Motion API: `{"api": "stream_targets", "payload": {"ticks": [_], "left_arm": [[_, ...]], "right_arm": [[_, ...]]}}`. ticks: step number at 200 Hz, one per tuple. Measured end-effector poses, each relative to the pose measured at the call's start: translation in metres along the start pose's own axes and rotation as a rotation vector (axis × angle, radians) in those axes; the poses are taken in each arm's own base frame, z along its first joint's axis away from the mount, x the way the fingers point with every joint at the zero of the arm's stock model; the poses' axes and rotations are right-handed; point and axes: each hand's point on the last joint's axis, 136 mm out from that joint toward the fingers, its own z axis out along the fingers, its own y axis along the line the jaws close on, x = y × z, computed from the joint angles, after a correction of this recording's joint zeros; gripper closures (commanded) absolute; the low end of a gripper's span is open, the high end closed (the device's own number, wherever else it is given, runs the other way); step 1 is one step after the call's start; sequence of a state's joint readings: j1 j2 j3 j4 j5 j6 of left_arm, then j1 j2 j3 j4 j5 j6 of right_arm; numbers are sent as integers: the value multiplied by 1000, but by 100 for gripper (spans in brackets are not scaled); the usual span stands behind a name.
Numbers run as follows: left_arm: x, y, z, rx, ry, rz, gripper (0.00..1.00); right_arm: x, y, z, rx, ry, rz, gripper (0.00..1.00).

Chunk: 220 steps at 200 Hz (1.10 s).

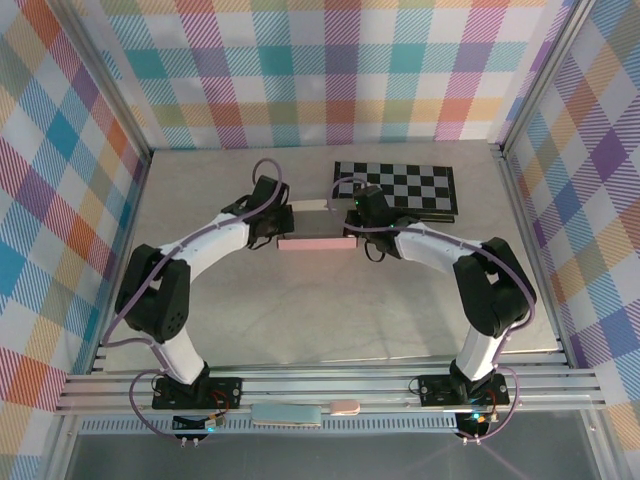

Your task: Fold the paper box

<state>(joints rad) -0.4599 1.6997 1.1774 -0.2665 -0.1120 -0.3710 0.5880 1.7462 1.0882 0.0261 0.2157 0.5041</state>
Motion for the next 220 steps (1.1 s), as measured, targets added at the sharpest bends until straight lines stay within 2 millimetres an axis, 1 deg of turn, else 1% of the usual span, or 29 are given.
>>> {"api": "stream_targets", "payload": {"ticks": [34, 71, 101, 118, 143, 184, 203, 220], "left_arm": [[6, 2, -9, 43, -58, 0, 100], [9, 3, -10, 61, -78, 9, 100], [16, 6, -12, 71, -85, 8, 100], [20, 8, -15, 75, -90, 11, 100], [26, 8, -17, 82, -98, 22, 100], [34, 7, -22, 80, -101, 41, 100], [36, 3, -22, 85, -99, 53, 100], [38, 0, -22, 87, -98, 63, 100]], "right_arm": [[-1, 5, -2, -48, -37, -8, 100], [-1, 6, -2, -51, -41, -13, 100], [3, 9, -7, -50, -23, -25, 100], [7, 10, -9, -51, -13, -31, 97], [14, 9, -11, -49, 4, -36, 96], [19, 11, -23, -55, 33, -26, 77], [24, 12, -31, -57, 67, 1, 61], [26, 15, -40, -64, 94, 28, 50]]}}
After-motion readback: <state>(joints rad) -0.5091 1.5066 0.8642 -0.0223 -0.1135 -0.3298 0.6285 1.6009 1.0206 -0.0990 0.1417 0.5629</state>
